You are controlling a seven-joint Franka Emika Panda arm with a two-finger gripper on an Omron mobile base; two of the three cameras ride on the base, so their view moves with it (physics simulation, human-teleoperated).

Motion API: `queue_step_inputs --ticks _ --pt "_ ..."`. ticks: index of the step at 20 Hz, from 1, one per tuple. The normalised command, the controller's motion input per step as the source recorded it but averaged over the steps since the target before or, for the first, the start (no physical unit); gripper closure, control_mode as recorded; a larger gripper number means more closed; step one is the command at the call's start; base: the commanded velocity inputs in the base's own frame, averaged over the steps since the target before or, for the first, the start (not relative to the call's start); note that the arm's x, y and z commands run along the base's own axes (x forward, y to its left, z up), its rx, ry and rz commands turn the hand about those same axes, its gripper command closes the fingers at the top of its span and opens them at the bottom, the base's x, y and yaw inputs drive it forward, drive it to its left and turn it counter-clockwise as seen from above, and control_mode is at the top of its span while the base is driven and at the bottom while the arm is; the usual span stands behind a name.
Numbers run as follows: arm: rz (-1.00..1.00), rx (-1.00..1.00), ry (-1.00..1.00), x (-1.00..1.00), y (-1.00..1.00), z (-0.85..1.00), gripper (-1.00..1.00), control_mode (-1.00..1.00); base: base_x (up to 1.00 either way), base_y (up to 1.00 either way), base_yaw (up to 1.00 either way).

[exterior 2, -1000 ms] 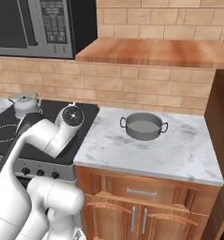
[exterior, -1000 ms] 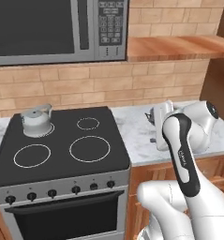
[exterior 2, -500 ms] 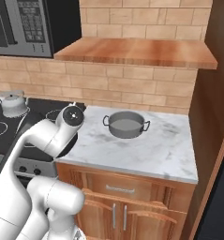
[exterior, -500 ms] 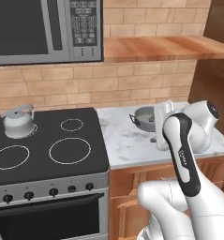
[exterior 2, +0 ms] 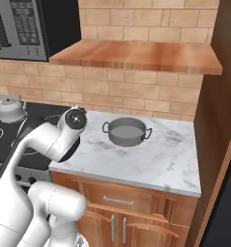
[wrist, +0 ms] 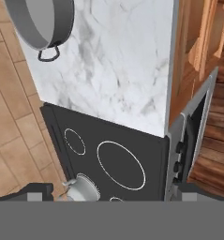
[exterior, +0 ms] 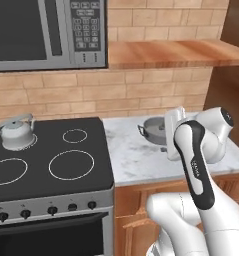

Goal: Pick the kettle from the cabinet and place it on a stove burner. Then pick the pot from the counter and place it on another stove burner. Finally, turn both burners on.

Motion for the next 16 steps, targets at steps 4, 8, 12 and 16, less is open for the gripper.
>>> queue_step_inputs --ticks 4,8,12,16 --pt "0.0 0.0 0.0 0.0 0.0 0.0 -1.0 1.0 0.46 -0.12 0.04" --pt "0.0 0.0 0.0 0.0 0.0 0.0 -1.0 1.0 0.25 -0.37 0.05" --pt "0.0 0.0 0.0 0.0 0.0 0.0 -1.0 1.0 0.16 -0.42 0.06" --pt "0.0 0.0 0.0 0.0 0.0 0.0 -1.0 1.0 0.18 -0.43 0.07"
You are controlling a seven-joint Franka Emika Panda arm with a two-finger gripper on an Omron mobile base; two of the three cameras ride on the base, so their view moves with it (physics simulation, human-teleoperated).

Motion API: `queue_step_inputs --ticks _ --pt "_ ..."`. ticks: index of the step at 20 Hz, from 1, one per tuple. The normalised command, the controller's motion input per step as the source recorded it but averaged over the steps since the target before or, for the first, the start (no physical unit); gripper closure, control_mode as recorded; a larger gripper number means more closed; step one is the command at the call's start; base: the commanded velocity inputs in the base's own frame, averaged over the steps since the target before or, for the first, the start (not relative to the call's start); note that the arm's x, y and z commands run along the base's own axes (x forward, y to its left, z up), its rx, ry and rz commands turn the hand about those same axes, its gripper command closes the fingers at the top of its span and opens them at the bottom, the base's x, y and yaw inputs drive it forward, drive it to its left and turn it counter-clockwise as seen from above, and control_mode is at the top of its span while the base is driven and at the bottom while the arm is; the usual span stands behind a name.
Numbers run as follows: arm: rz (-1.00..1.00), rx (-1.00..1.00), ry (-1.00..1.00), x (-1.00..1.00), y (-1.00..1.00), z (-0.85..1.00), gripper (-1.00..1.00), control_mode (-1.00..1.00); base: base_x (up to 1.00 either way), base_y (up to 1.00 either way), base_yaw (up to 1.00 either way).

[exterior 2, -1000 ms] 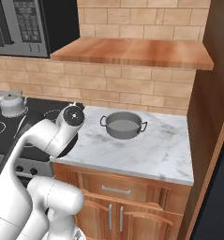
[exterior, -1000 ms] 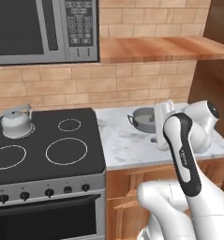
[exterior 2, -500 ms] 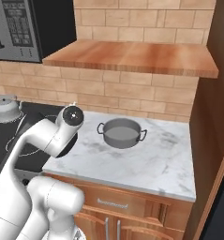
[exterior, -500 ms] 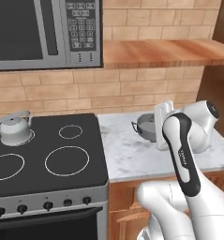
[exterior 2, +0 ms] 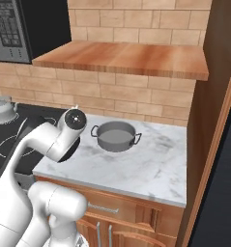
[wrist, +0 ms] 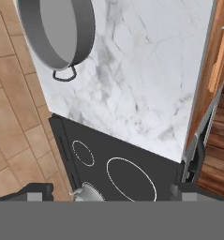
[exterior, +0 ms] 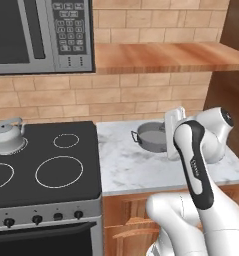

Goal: Pick the kettle from the cabinet and place it on a stove burner. Then pick the pot from the counter and place it on another stove burner. Finally, turn both burners on.

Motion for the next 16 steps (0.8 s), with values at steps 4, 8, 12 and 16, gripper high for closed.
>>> queue_step_inputs --ticks 4,8,12,16 --pt "0.0 0.0 0.0 0.08 -0.04 0.0 -1.0 -1.0 0.0 -0.03 0.01" --pt "0.06 0.04 0.03 0.3 -0.32 0.0 -1.0 -1.0 0.0 0.0 0.0" --pt "0.1 0.02 0.05 0.29 -0.37 -0.03 -1.0 -1.0 0.0 0.0 0.0" --pt "0.09 0.0 0.13 0.38 -0.38 -0.24 -1.0 -1.0 0.0 0.0 0.0"
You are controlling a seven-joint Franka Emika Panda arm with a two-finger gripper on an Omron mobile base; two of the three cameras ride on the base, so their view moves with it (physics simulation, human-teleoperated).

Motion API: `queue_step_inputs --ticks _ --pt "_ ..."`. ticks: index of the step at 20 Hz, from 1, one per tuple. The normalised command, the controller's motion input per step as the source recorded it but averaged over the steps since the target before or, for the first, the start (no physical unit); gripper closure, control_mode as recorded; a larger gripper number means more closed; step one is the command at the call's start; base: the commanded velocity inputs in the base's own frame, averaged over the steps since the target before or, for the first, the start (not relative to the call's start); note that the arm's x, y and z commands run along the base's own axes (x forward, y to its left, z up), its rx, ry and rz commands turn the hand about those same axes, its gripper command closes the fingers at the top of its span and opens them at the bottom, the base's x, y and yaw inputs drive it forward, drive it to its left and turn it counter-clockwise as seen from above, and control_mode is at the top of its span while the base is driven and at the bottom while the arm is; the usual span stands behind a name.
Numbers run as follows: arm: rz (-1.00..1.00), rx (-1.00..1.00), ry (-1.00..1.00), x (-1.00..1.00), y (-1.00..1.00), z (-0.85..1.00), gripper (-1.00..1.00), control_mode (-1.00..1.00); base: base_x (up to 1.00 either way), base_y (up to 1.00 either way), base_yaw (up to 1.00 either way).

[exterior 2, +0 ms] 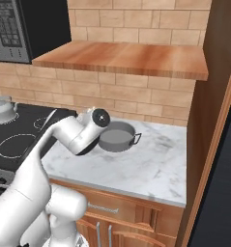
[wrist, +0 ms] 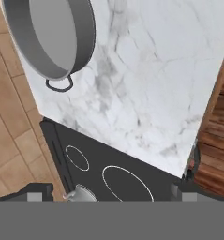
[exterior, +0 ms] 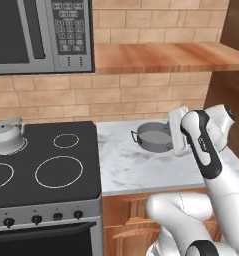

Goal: Pick the kettle from the cabinet and place it on a stove burner. Then pick the pot from the counter and place it on another stove burner. Finally, turn both burners on.

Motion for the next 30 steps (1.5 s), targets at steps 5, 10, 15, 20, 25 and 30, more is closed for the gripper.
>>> queue_step_inputs --ticks 5,10,15,20,25,30 --pt "0.12 0.0 0.13 0.46 -0.48 -0.29 -1.0 -1.0 0.0 0.0 0.0" --pt "0.12 0.0 0.09 0.42 -0.41 -0.29 -1.0 -1.0 0.0 0.0 0.0" --pt "0.12 0.0 0.03 0.41 -0.32 -0.31 -1.0 -1.0 0.0 0.0 0.0" --pt "0.11 0.0 0.0 0.43 -0.24 -0.25 -1.0 -1.0 0.0 0.0 0.0" --pt "0.09 -0.1 -0.01 0.27 -0.04 -0.22 -1.0 -1.0 0.0 0.0 0.0" --pt "0.05 -0.14 0.0 0.0 0.0 -0.26 -1.0 -1.0 0.0 0.0 0.0"
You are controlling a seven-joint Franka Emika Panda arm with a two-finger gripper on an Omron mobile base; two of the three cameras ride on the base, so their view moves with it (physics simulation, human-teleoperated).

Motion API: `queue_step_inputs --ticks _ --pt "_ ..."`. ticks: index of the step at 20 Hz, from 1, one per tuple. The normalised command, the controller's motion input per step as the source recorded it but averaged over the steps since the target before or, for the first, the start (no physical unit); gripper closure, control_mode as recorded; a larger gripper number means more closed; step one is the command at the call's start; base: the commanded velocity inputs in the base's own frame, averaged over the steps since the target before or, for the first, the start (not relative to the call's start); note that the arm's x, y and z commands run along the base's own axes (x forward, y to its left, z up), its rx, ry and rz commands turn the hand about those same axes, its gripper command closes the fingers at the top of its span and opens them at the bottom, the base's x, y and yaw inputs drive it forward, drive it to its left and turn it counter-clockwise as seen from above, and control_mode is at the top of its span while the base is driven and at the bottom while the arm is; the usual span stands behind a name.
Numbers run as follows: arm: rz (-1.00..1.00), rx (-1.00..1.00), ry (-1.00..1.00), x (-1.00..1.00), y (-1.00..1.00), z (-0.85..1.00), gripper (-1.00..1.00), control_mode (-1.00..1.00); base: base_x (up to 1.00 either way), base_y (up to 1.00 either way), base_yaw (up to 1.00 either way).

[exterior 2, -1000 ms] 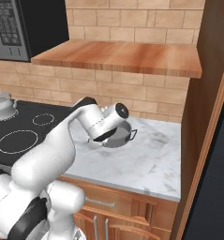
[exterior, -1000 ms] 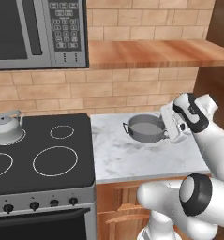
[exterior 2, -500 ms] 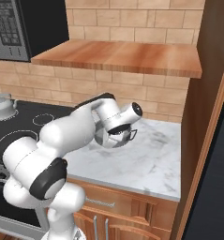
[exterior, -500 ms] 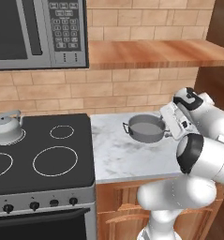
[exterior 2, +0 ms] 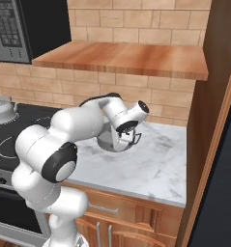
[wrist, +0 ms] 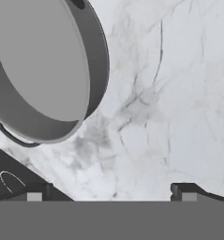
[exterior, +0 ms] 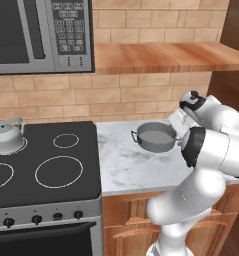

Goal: Pick the kettle from the cabinet and place it on a stove burner. Then pick the pot from the counter and place it on another stove burner. Finally, turn both burners on.

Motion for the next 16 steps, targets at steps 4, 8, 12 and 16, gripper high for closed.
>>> queue_step_inputs --ticks 4,8,12,16 --pt "0.02 -0.14 -0.01 0.03 0.0 -0.26 -1.0 -1.0 0.0 0.0 0.0" --pt "0.0 -0.12 -0.01 0.16 0.01 -0.11 -1.0 -1.0 0.0 0.0 0.0" --pt "0.01 -0.06 0.0 0.04 0.01 -0.13 -1.0 -1.0 0.0 0.0 0.0" --pt "0.01 -0.04 0.0 0.02 0.0 -0.27 -1.0 -1.0 0.0 0.0 0.0"
